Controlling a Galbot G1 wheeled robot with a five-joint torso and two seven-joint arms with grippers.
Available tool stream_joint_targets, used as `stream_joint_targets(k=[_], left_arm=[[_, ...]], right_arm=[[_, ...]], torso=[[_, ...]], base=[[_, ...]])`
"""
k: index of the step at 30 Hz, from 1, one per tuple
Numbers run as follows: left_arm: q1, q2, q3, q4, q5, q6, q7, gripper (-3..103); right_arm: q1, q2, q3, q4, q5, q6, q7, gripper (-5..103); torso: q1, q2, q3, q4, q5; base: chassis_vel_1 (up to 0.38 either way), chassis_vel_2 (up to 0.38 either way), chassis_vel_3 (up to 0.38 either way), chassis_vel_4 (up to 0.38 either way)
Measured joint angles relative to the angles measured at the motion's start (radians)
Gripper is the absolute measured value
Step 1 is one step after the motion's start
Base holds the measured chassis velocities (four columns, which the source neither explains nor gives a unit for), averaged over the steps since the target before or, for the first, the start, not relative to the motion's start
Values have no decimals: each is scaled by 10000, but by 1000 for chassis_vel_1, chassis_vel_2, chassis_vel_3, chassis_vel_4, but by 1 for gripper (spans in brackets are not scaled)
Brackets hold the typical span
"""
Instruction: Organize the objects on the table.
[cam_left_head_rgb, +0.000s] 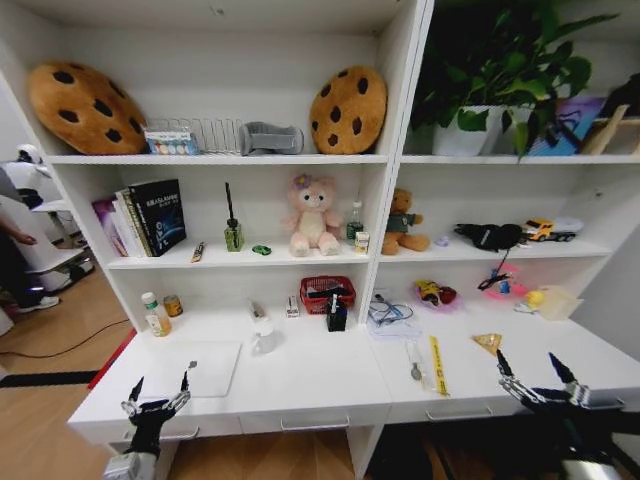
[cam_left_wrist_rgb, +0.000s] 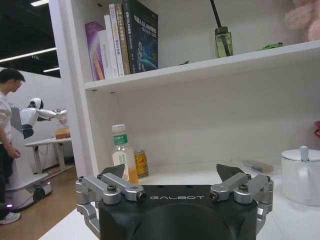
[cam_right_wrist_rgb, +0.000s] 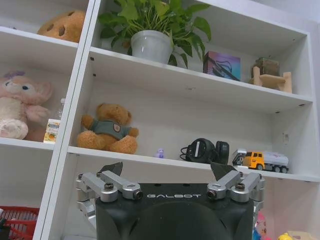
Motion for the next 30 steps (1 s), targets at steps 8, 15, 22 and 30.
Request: stream_joint_targets(k=[8,15,22,30], left_arm=[[27,-22,-9,-19,13,-3,2,100],[37,-30,-23,-21,14,-10,3,100],[41,-30,-33,-20,14,-15,4,100],[63,-87,-35,-18,29,-29,16,100]], right_arm=[[-18,50,12,33,2,2,23,96],[-35,145,15,-4,-2,60,18,97],[-43,153,12,-81,26,100,13,97],[-18,132,-33,-135,32,104,6,97]], torso=[[-1,1,-1,1,4],[12,-6,4,0,2],[4,-1,1,1,2],[4,-2,2,0,6]], base=[[36,-32,-50,49],[-64,22,73,-15],[-96,-108,101,108],[-211,-218,215,219]])
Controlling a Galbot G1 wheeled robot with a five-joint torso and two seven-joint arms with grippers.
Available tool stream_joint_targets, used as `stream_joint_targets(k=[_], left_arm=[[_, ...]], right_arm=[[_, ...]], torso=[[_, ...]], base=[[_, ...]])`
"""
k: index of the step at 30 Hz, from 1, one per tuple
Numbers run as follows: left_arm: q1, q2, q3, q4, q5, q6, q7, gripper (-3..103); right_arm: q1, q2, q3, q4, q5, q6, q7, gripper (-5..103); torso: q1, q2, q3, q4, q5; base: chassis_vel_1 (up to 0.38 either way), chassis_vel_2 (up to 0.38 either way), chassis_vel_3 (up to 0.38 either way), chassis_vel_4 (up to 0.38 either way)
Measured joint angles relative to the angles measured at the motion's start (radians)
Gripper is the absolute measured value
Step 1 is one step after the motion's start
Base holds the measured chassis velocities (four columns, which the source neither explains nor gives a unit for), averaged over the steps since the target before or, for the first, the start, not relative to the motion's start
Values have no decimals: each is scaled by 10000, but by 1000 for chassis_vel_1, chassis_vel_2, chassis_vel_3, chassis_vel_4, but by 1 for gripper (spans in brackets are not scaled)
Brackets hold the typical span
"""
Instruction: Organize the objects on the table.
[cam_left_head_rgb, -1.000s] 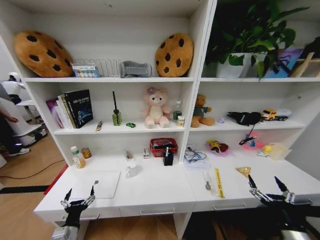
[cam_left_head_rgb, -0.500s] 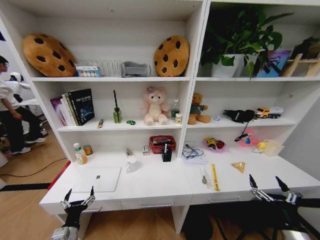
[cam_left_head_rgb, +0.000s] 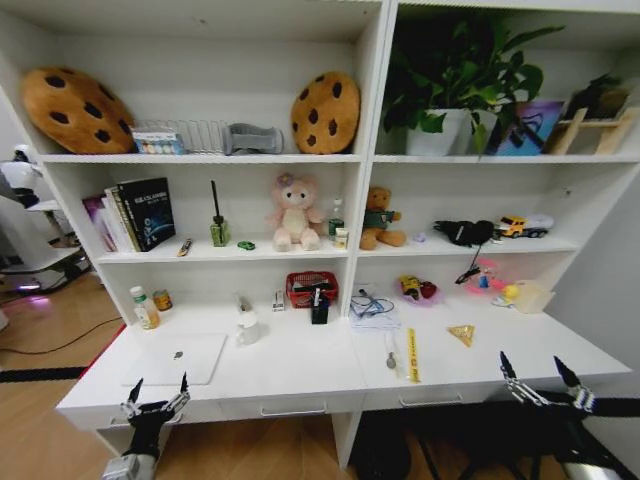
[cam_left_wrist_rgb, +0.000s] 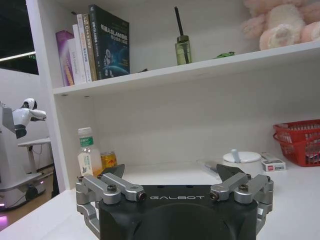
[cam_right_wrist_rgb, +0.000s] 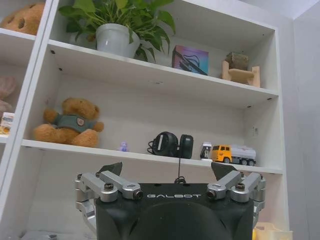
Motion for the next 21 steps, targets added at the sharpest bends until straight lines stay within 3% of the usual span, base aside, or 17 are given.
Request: stream_joint_targets(k=[7,10,13,14,16,17,21], left_arm=[[30,-56,-2,5,32,-7,5,100],[54,-70,3,5,43,-8,12,100],[118,-111,14,-29,78,-45,111,100],[205,-162,27,-59,135,-98,314,100],[278,-202,46,-87,179,-130,470,100],[449,-285,75,-203,269,-207,759,100],[875,-513,194,-555,514,-330,1364,100]], right_arm=[[36,-19,-39,-52,-4,0,11,97],[50,-50,-81,-84,-1,74,17,99],[82,-78,-98,-95,-15,121,-1,100],[83,-86,-119,-64,-55,122,-35,100],[81,-90,-130,-45,-80,121,-69,100],[79,-92,-178,-40,-145,85,-180,100],[35,-90,-267,46,-211,-174,-196,100]], torso=[[0,0,0,-2,3],[0,0,0,0,-17],[0,0,0,0,16],[-2,1,-1,4,-13],[1,0,0,0,-15],[0,0,0,6,12],[0,0,-1,-11,-5]], base=[[-312,-297,308,300],[-358,-373,346,378],[-339,-340,339,341],[-342,-287,299,334],[-232,-287,299,246],[-10,-219,198,63],[-12,-99,73,18]])
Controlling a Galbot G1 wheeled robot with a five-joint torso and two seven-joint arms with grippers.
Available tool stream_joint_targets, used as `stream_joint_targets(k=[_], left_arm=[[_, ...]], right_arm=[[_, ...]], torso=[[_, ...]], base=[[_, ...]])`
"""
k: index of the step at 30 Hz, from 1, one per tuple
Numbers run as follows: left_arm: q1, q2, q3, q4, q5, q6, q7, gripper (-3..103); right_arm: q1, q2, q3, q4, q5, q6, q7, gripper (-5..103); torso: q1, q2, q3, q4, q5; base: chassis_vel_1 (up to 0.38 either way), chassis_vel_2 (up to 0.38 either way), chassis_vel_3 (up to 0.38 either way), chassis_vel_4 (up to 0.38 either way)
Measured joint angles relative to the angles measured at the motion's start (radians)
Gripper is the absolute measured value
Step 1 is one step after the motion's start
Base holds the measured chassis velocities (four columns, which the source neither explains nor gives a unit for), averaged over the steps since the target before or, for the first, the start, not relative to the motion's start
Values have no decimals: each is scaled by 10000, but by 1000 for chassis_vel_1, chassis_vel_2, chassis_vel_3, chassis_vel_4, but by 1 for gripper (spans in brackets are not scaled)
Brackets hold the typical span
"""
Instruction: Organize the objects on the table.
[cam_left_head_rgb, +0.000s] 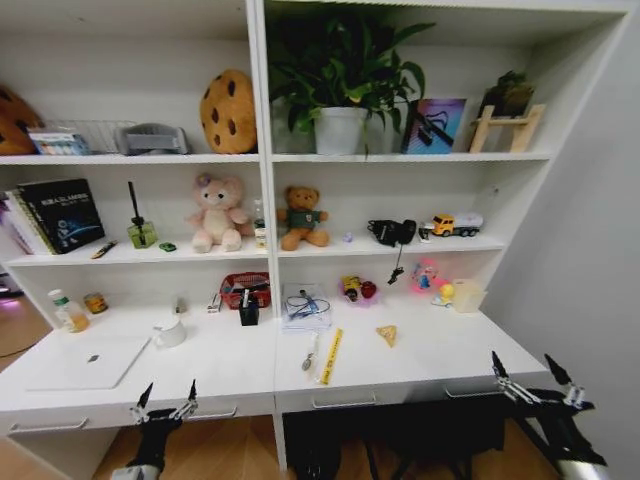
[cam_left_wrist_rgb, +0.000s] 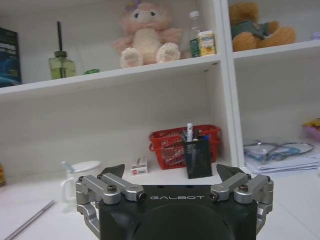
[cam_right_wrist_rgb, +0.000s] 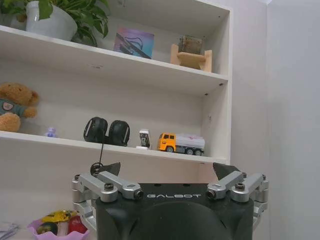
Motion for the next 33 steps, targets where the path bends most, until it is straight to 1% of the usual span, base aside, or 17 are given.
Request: stream_joint_targets(k=[4,7,9,10,12,15,18,21,22,23,24,28,29,30,31,32,33], left_arm=[[90,-94,12,-142,125,-27,66,100],[97,-101,-29,-154,138,-27,41,100],[71,-73,-137,-114,119,-27,-109,100],[71,-73,-137,-114,119,-27,-109,100],[48,-59,-192,-103,72,-22,-194,100],[44,-58,-191,-108,64,-12,-218,100],[32,-61,-143,-111,83,7,-239,100],[32,-63,-126,-111,96,11,-241,100],[32,-61,-118,-116,108,16,-246,100],[32,-60,-117,-120,109,18,-246,100],[38,-32,-132,-152,103,40,-267,100],[17,95,-132,-157,55,87,-300,100],[-13,209,-103,-148,24,111,-309,100],[-29,310,-63,-95,16,122,-308,100],[-12,314,-54,-68,34,116,-295,100],[-12,314,-54,-68,34,116,-295,100],[9,306,-51,-61,47,110,-294,100]], right_arm=[[93,-41,-108,-27,-102,-164,168,100],[289,-142,-268,-106,-148,-505,345,100],[662,-371,-574,-273,-111,-1087,670,100],[662,-371,-574,-273,-111,-1087,670,100],[1054,-726,-804,-458,-109,-1498,743,100],[1285,-1009,-938,-561,-98,-1739,742,100],[1852,-1725,-1428,-826,28,-2361,557,100],[2168,-2020,-1780,-961,110,-2668,453,100],[2525,-2283,-2135,-1083,186,-3009,374,101],[2585,-2323,-2195,-1099,202,-3077,352,100],[2889,-2527,-2510,-1158,288,-3497,243,99],[3178,-2650,-2705,-1185,358,-3972,215,98],[3319,-2693,-2767,-1184,462,-4303,309,98],[3489,-2764,-2833,-1162,697,-4808,520,97],[3690,-2849,-2932,-1150,967,-5211,675,97],[3690,-2849,-2932,-1150,967,-5211,675,97],[3837,-2910,-3019,-1151,1168,-5450,773,95]], torso=[[1,0,0,9,0],[1,-1,0,15,-4],[1,0,0,14,0],[1,0,0,14,0],[1,0,0,8,2],[1,0,1,10,3],[1,0,0,12,2],[1,0,1,12,2],[1,0,1,13,2],[1,-1,1,16,0],[1,-1,1,16,2],[1,-1,1,14,1],[1,-1,1,12,2],[1,-1,1,2,3],[1,-1,1,4,0],[1,-1,1,4,0],[1,-1,1,6,-1]], base=[[-11,10,-3,-48],[69,109,-39,-70],[16,21,-33,-11],[0,0,0,0],[0,0,0,0],[0,0,0,0],[0,0,0,0],[0,0,0,0],[0,0,0,0],[0,0,0,0],[0,0,0,0],[0,0,0,0],[0,0,0,0],[0,0,0,0],[0,0,0,0],[0,0,0,0],[0,0,0,0]])
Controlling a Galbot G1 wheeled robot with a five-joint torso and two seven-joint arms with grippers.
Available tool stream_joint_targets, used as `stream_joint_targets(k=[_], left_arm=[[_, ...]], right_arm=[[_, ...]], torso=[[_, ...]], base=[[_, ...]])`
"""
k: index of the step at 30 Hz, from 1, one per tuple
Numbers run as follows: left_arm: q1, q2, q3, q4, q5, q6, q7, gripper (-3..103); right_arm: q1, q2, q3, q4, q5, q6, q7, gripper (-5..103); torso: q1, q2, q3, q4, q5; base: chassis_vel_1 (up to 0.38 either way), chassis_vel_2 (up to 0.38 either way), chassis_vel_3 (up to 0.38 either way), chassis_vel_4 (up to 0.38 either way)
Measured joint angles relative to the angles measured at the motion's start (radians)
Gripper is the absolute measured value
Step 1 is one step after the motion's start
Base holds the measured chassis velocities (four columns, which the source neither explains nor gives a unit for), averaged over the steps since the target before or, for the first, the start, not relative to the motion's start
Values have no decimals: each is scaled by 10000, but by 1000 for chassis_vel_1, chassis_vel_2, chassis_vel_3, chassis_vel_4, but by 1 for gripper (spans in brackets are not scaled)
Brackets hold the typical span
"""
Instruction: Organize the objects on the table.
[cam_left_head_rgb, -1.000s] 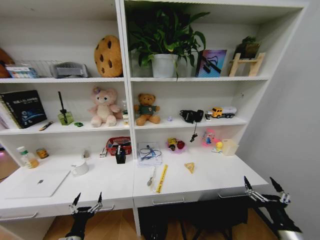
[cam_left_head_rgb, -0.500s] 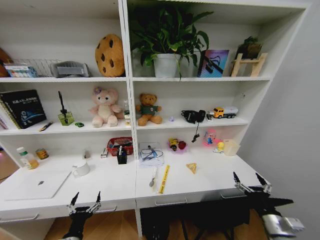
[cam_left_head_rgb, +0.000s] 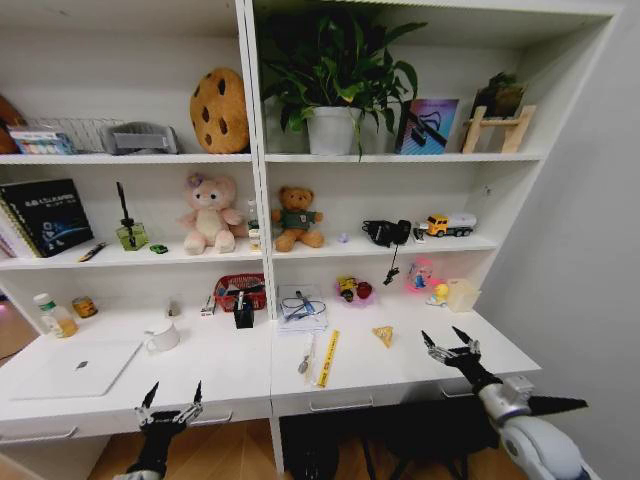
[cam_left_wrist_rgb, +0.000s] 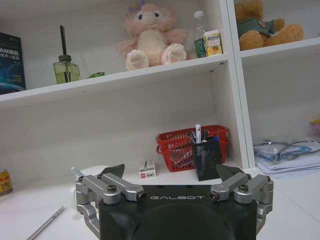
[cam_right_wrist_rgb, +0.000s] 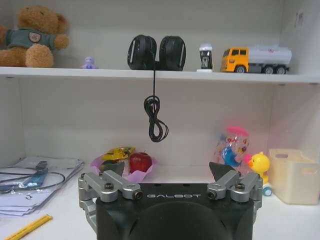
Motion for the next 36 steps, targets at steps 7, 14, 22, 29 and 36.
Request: stream_joint_targets(k=[7,14,22,29,36], left_arm=[[95,-23,27,-53,59,-4,9,100],[185,116,-104,-57,45,6,-3,100],[402,335,-310,-7,33,51,-51,100],[535,215,-407,36,31,63,-121,100],[661,-52,-455,54,78,68,-160,100]], right_arm=[[1160,-512,-847,-410,1299,-1029,453,93],[2114,-801,-1627,-1193,1591,-1273,449,91],[4298,-572,-3495,-3286,1263,-1520,428,90],[5107,-303,-4470,-4223,993,-1553,265,89],[5797,16,-5224,-4971,776,-1399,278,85]], torso=[[0,0,0,5,2],[0,0,0,3,2],[0,0,0,6,3],[0,0,0,3,1],[0,0,-1,5,1]], base=[[0,0,0,0],[0,0,0,0],[0,0,0,0],[0,0,0,0],[0,0,0,0]])
